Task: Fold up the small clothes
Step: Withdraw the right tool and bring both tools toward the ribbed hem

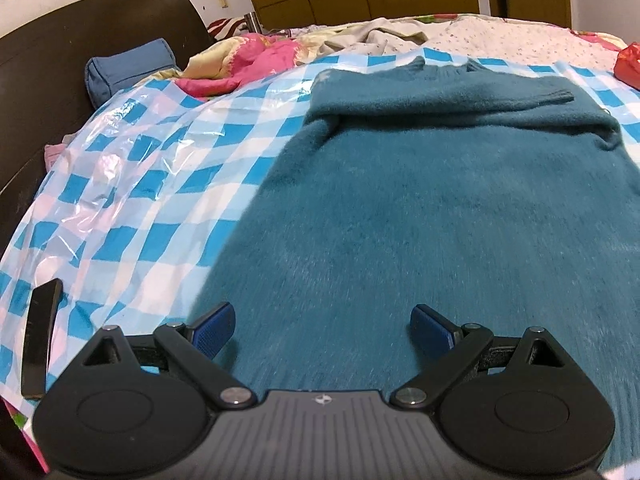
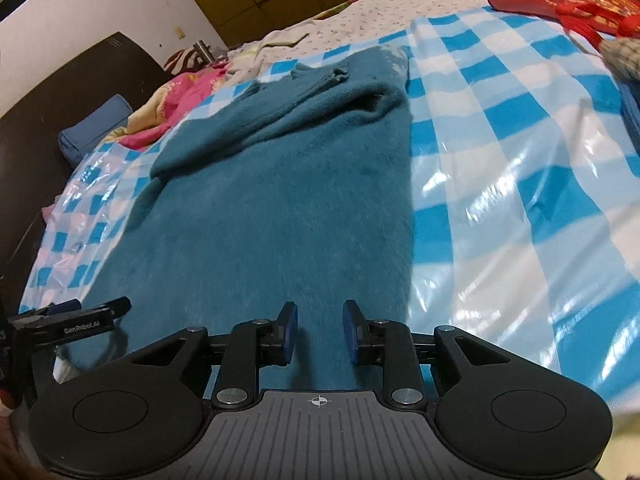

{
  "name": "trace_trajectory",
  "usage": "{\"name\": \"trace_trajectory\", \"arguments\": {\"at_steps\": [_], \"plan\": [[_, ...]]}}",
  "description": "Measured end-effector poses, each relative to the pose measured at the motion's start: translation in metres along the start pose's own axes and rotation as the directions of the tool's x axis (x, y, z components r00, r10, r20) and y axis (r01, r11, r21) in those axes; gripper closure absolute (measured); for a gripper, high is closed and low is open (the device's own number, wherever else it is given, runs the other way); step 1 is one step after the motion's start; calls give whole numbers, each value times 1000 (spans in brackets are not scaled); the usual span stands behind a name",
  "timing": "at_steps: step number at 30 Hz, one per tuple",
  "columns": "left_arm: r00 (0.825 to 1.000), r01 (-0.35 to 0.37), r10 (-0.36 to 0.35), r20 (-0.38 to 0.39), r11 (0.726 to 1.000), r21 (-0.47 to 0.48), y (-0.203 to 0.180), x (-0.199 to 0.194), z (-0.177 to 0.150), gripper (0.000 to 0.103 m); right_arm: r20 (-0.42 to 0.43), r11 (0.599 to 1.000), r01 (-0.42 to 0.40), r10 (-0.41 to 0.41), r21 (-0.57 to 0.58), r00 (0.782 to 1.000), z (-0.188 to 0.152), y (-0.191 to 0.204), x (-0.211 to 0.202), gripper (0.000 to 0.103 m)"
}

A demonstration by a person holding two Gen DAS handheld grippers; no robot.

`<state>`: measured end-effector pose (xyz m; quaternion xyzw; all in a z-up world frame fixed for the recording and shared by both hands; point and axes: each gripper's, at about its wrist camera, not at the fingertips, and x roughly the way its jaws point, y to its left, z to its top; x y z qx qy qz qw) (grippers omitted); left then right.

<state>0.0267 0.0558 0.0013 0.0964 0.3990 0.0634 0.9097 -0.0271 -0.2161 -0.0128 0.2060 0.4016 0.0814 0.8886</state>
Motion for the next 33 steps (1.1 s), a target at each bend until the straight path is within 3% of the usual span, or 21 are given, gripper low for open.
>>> {"name": "trace_trajectory", "arguments": {"at_steps": [33], "plan": [[991,87,-95,-93,993,-83,28,3,-12,0,64,996,45,-40,-82,997,-31,10,-6,76]]}}
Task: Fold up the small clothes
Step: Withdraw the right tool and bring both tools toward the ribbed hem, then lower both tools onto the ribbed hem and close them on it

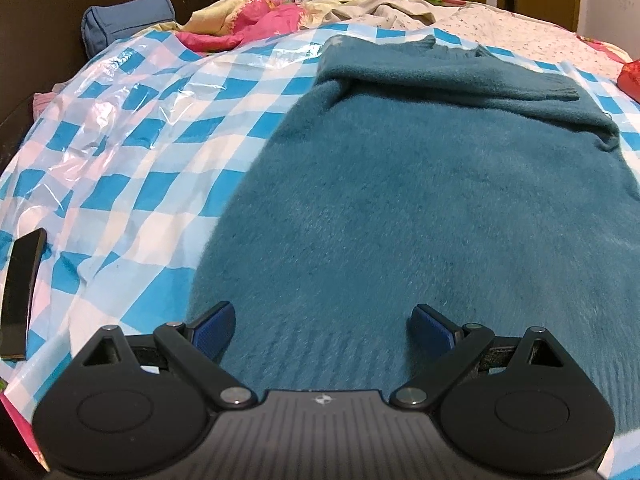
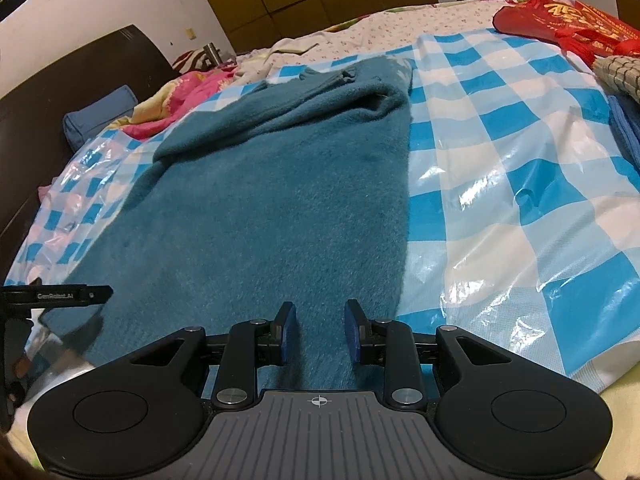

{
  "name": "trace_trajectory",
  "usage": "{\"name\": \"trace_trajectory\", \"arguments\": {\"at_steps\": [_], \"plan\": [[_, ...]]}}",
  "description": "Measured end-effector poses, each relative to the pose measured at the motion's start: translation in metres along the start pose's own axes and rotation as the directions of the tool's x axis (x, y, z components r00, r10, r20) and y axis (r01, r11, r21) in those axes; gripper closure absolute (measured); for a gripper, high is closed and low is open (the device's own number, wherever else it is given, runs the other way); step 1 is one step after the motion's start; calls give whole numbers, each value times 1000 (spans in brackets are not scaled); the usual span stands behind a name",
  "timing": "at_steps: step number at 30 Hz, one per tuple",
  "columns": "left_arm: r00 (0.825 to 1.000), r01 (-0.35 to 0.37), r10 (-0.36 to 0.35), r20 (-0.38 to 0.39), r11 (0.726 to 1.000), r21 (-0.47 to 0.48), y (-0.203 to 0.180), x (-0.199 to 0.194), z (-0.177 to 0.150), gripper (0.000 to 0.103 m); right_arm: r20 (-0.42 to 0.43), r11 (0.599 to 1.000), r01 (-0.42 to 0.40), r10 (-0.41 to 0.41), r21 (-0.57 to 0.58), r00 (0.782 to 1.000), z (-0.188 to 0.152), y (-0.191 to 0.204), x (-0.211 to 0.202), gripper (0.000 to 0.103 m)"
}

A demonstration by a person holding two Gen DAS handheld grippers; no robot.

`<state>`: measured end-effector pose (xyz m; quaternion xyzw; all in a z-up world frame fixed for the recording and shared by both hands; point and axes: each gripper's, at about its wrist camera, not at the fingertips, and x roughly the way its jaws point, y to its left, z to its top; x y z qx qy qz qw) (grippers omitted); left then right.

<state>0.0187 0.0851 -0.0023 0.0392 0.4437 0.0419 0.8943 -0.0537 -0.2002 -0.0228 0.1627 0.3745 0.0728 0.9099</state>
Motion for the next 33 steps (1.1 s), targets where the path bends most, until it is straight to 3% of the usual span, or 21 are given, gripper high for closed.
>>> {"name": "trace_trajectory", "arguments": {"at_steps": [12,20,28,33], "plan": [[999,-35,36,20,999,-29,37,-24,-24,0,3,1000,-9,9,-14,1000,-1,2,0,72],[995,-78,80,57,996,-37,55,-36,-22,0,5,999,-32,32,19,999,-3,-3,-13,72],[997,-58,63,33,989,-136,84,-30,-16,0,-20,997,-47,49,65,999,-3,-10,-27,72],[1000,-23,21,-15,994,-109,80,-17,-19,29,-49,996,-17,22,89,999,-2,-17,-31,71]]}}
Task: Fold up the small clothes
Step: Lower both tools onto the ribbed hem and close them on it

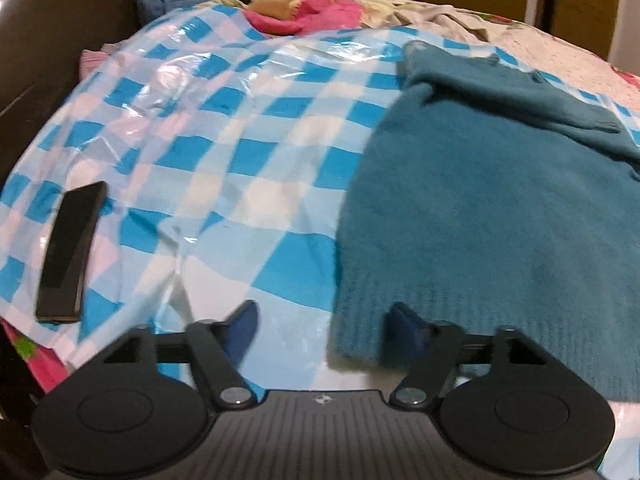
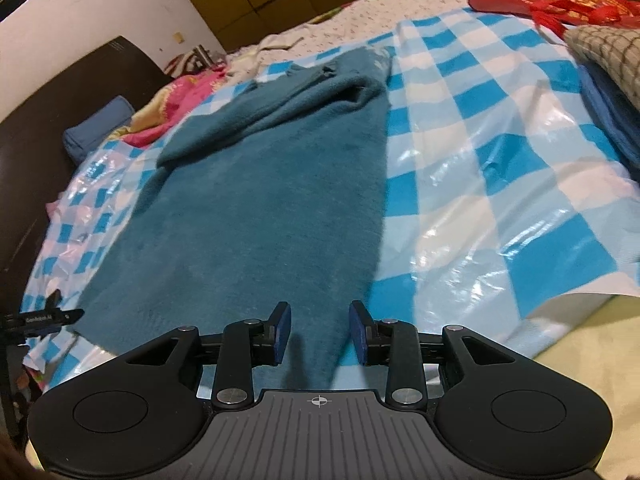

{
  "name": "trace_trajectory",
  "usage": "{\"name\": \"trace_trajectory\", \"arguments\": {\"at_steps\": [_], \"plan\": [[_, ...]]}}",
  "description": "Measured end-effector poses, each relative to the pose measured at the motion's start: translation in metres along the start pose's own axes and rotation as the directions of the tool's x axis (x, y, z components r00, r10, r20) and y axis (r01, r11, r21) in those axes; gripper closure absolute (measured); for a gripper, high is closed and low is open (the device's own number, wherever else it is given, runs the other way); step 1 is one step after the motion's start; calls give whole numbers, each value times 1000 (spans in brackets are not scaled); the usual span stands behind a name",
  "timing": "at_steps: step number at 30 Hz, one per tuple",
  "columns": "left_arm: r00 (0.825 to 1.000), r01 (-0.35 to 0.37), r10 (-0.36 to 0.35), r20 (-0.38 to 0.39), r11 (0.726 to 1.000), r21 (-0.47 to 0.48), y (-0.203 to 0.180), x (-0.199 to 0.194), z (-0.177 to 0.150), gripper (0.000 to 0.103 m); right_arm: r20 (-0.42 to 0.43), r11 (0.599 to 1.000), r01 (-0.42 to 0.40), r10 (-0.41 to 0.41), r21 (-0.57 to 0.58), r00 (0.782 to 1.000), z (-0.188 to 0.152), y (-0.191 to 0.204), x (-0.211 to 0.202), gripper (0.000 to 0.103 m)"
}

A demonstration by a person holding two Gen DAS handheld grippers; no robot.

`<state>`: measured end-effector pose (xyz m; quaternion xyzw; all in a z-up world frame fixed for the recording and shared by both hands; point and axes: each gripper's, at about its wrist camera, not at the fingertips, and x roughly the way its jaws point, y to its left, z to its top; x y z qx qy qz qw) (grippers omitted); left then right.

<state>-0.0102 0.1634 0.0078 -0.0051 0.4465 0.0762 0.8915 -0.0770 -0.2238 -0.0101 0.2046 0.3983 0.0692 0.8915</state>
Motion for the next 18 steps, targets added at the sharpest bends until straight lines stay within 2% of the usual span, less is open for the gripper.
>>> {"name": "trace_trajectory", "arguments": {"at_steps": [3,6,9,12,18], "plan": [[1000,8,-8,3,999,39,-5,-2,1,37,-23,1000,4,-3,11,1000,0,-3,-2,71],[1000,22,-21,-3,998,66,-8,-3,3,40,-49,1000,6,-6,-3,999,0,-2,0,71],[999,41,-39,-21,997,68,-5,-1,5,40,-72,1000,-5,4,-13,997,0,1,3,65],[998,57,-55,-34,996,65,-1,5,6,36,-85,1000,-17,15,-25,996,-1,2,4,64],[999,47,-45,-20,995,92,-1,7,3,30,-121,999,-46,44,-15,992,-2,2,15,61]]}}
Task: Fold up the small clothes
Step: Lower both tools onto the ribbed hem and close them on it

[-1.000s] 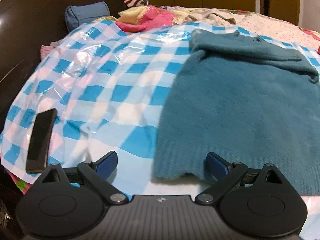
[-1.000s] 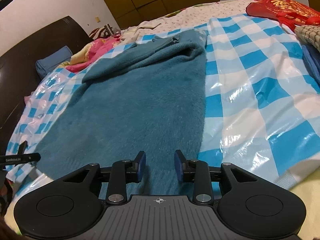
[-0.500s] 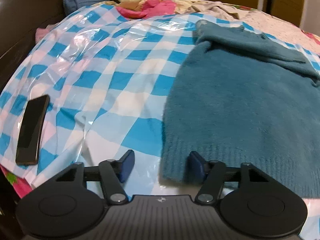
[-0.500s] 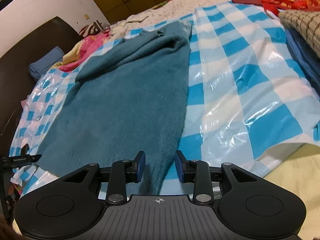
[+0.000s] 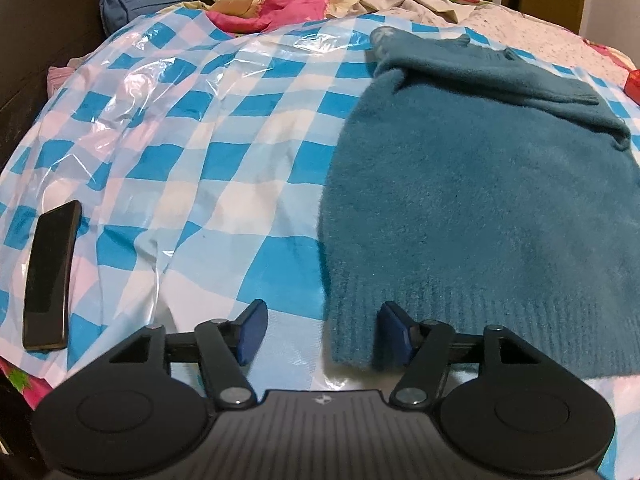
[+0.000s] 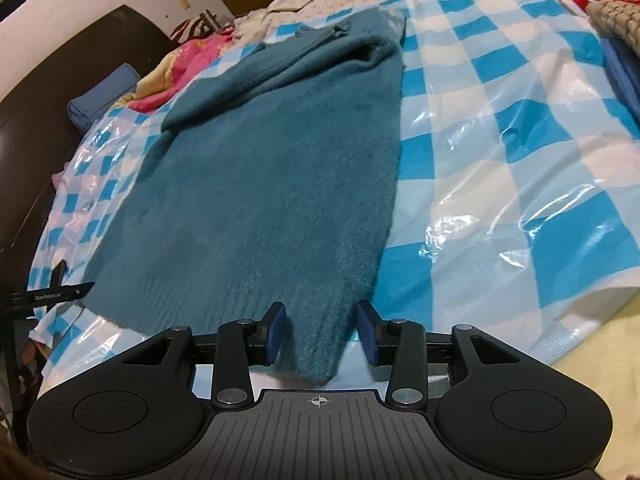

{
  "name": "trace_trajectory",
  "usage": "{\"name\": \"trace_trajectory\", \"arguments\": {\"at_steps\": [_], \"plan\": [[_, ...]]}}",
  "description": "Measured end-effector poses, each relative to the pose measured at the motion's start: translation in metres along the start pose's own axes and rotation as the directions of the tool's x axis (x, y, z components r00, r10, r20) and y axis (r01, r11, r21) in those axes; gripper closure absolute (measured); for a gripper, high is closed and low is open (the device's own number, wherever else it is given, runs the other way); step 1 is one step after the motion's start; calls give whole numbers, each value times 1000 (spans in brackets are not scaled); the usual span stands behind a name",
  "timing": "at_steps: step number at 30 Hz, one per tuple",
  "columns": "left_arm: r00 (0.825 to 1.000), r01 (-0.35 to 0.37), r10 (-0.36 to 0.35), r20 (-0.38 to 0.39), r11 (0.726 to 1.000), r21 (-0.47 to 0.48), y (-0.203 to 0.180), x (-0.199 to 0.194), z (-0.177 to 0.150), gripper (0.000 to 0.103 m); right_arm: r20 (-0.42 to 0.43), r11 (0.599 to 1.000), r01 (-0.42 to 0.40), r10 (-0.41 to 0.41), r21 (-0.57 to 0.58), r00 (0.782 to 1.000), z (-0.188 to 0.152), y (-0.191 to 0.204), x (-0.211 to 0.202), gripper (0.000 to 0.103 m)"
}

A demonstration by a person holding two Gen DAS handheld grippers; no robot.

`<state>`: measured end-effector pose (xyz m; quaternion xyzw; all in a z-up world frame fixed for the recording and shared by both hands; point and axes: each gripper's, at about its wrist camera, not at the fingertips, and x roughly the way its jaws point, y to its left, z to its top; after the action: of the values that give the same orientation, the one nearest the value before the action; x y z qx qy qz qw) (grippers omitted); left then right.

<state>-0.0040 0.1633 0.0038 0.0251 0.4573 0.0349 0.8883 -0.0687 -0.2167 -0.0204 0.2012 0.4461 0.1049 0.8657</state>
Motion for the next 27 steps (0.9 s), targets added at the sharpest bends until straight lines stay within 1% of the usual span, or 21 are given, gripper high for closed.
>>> {"name": "trace_trajectory", "arguments": {"at_steps": [2,4,7,8,9,14,17,19,20,21,22,24,25,26,27], "plan": [[1000,4,-4,5,1000,-8,1,-2,-1,30,-5,1000,-1,1,4,1000,0,0,2,61],[1000,20,-20,8,1000,-9,0,-6,0,34,-3,1000,-9,9,9,1000,0,0,0,61],[999,47,-47,7,999,-1,-1,-6,0,43,-2,1000,-21,21,16,1000,-1,-2,-3,62],[998,59,-58,5,998,-9,-1,-6,0,46,-3,1000,-23,23,17,1000,-2,-2,-3,62],[997,71,-71,1,997,-22,1,-6,1,48,-4,1000,-24,25,18,1000,-1,-1,-3,62],[994,112,-113,-7,990,-83,9,1,3,48,-8,998,-47,48,47,999,-1,-4,-1,62],[991,128,-132,-26,984,-124,14,9,6,47,-11,997,-54,55,63,998,-1,-5,2,62],[992,120,-123,-27,986,-112,11,9,8,48,-16,996,-57,58,64,998,1,-4,5,62],[993,114,-116,-21,989,-90,7,6,8,50,-17,996,-57,58,62,998,1,-4,6,62],[993,114,-116,-18,991,-73,5,4,8,56,-17,997,-57,58,61,998,1,-3,6,62],[993,116,-118,-18,991,-61,3,2,8,58,-16,997,-56,57,60,998,1,-3,6,62],[993,119,-120,-20,992,-49,0,1,7,65,-12,996,-59,60,67,998,0,-4,5,65],[992,125,-126,-19,991,-52,1,0,7,67,-11,996,-57,58,75,998,0,-5,5,69],[990,136,-137,-17,989,-60,2,0,7,72,-11,995,-56,57,86,998,1,-7,4,77],[988,151,-152,-17,986,-71,3,-1,8,76,-10,994,-56,57,96,998,1,-8,4,81]]}}
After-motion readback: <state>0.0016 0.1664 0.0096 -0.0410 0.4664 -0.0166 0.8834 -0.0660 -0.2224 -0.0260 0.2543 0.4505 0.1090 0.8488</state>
